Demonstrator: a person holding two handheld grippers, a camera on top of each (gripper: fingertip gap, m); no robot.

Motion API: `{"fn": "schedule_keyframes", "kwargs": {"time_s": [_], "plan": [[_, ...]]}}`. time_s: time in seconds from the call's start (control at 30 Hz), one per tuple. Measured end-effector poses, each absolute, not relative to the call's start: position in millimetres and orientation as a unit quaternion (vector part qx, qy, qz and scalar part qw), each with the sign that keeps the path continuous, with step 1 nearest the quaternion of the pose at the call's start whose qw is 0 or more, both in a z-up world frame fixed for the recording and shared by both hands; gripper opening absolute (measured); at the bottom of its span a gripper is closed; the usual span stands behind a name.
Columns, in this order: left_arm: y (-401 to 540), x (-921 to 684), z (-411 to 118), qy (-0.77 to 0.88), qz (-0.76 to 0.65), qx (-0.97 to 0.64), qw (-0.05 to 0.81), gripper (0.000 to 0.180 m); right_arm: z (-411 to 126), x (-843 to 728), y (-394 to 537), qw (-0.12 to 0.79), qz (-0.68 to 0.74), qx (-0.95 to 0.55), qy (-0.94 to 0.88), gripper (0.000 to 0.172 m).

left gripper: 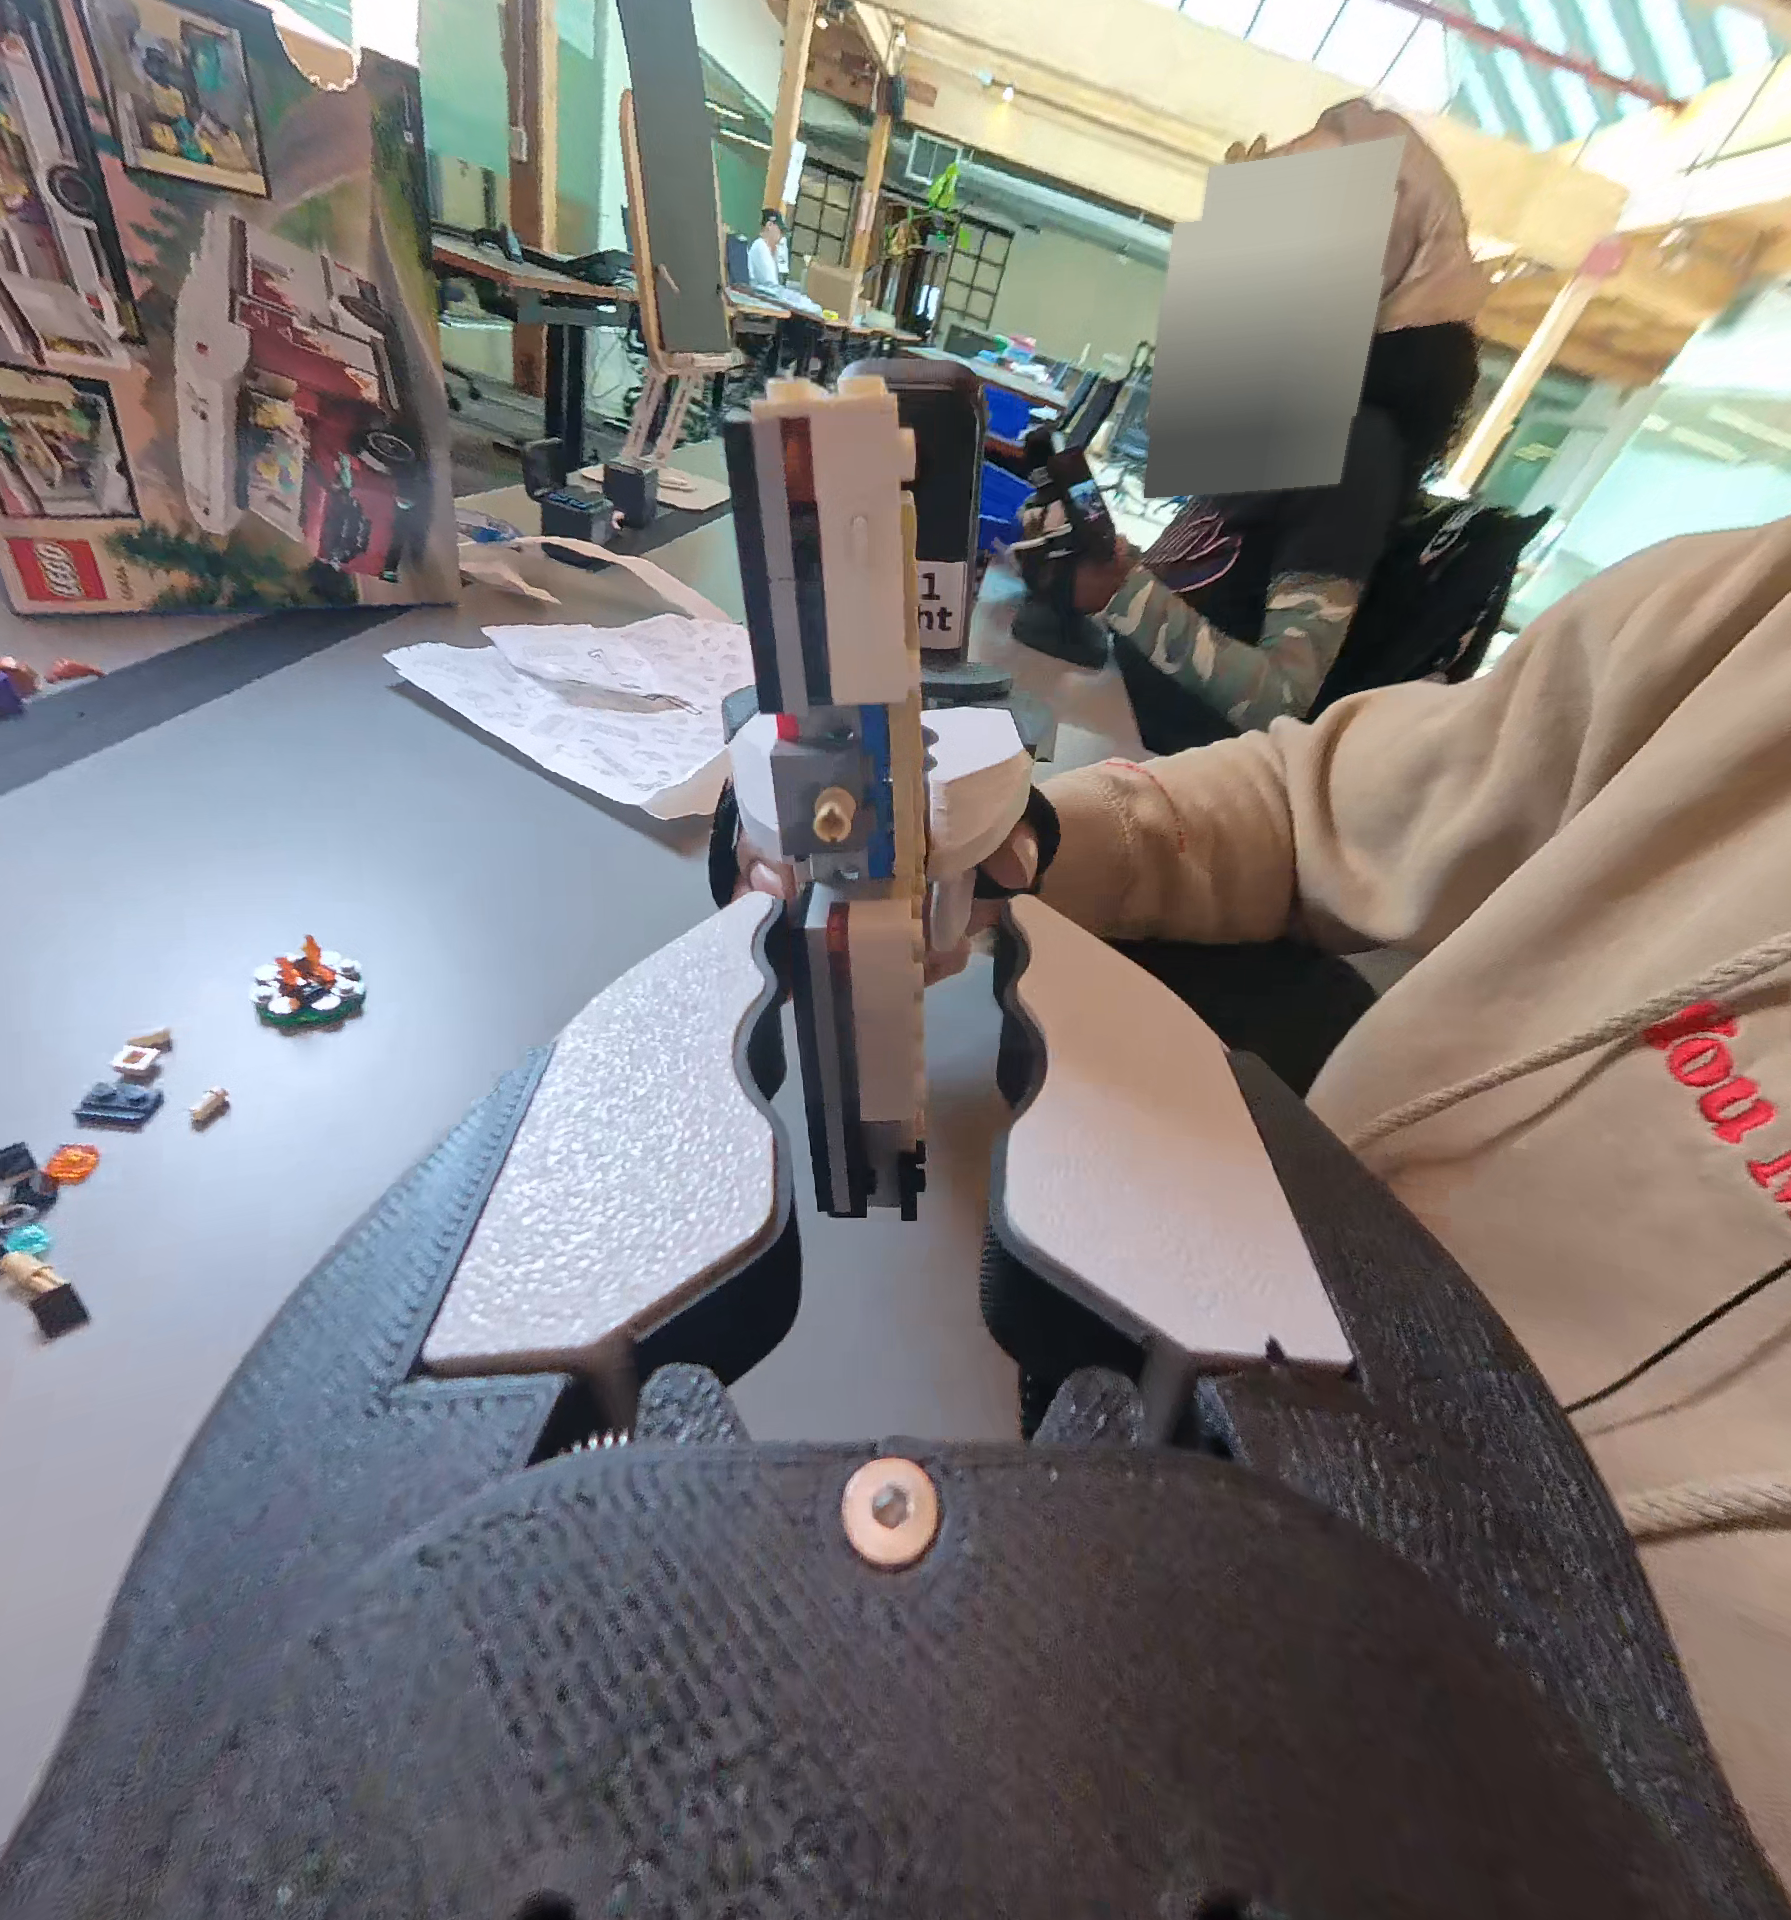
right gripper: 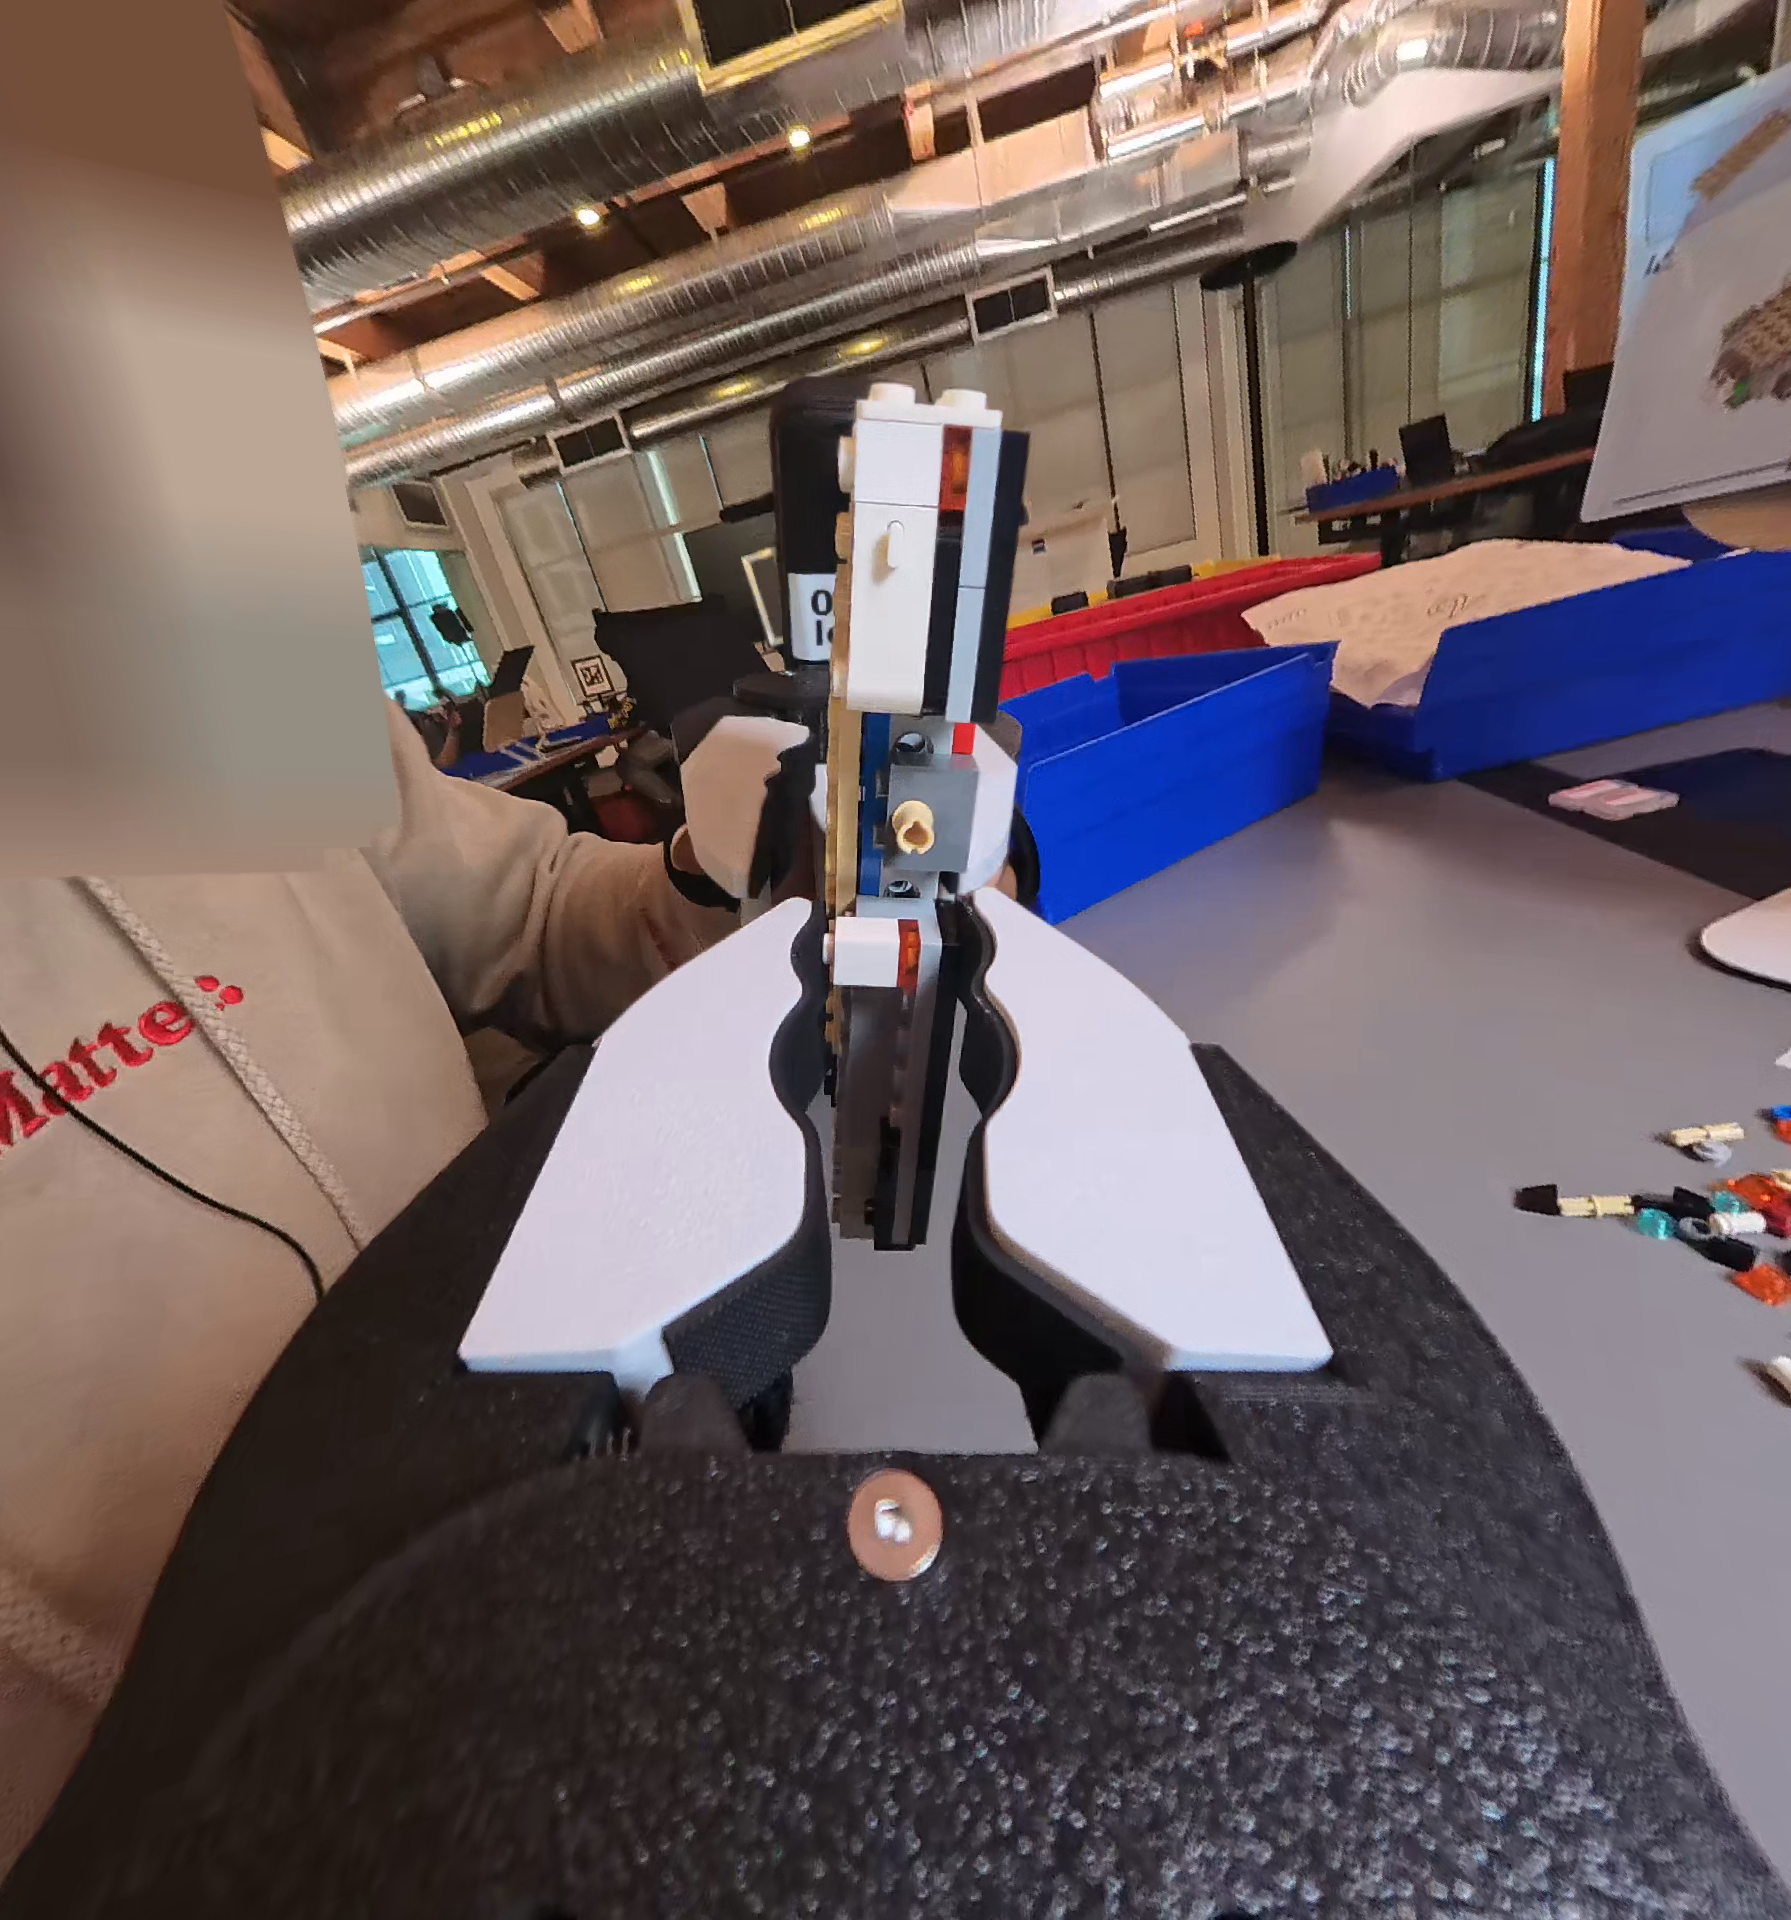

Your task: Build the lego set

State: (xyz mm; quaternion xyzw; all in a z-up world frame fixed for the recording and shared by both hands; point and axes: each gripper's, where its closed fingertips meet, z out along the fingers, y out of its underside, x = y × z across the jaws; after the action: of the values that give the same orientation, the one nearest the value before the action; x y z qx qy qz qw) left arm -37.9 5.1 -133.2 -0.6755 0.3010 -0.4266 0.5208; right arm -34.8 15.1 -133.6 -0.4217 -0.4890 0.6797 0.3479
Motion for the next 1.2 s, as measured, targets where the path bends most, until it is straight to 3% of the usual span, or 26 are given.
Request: {"fn": "schedule_keyframes", "kwargs": {"time_s": [0.1,0.87,1.2], "plan": [[7,-36,-132,0.304,-0.397,-0.681,0.536,0.024,-133,-34,10,0.358,0.681,-0.403,-0.496,0.023],[5,-38,-139,0.341,-0.345,-0.679,0.551,0.024,-135,-38,7,0.374,0.640,-0.418,-0.525,0.030],[2,-31,-138,0.355,-0.336,-0.665,0.565,0.028,-135,-35,2,0.385,0.641,-0.395,-0.533,0.023]]}}
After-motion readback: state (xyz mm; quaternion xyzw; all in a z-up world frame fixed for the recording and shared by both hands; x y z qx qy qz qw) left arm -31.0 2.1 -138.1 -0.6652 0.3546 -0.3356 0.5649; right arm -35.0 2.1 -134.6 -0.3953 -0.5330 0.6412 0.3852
